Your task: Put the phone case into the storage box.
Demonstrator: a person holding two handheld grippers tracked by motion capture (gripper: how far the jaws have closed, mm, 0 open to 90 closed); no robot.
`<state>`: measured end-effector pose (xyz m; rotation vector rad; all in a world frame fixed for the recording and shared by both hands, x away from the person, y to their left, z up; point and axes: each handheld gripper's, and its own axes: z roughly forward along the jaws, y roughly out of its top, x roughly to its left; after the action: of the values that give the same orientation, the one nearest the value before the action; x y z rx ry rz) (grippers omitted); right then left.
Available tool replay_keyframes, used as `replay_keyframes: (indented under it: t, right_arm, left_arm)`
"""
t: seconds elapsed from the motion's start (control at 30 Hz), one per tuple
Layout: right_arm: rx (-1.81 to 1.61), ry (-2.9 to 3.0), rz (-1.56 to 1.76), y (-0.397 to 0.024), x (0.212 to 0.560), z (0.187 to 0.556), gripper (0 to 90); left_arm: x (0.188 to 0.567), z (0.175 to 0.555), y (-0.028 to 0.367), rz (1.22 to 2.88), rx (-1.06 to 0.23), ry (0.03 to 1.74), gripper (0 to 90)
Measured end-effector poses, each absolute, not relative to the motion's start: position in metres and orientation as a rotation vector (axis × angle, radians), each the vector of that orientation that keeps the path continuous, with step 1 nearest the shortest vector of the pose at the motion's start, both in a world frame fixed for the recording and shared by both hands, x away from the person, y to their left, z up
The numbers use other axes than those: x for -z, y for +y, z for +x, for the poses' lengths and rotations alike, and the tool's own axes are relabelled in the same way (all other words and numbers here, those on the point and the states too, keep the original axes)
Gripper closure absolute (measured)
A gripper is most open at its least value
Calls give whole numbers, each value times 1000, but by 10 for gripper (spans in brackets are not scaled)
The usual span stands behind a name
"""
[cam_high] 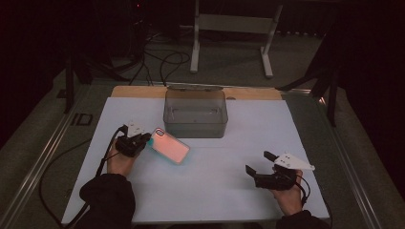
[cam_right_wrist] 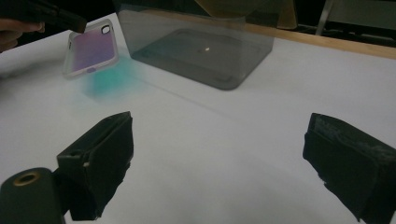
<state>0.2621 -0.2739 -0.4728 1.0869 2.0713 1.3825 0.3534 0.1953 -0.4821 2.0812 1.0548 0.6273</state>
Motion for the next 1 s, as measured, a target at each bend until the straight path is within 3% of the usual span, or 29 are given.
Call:
replay_keyframes:
  t: [1.0]
  right_arm:
    - [-1333,2192,1022,-222,439,310,73]
  left_arm:
    - [465,348,180,2052,-626,986,891]
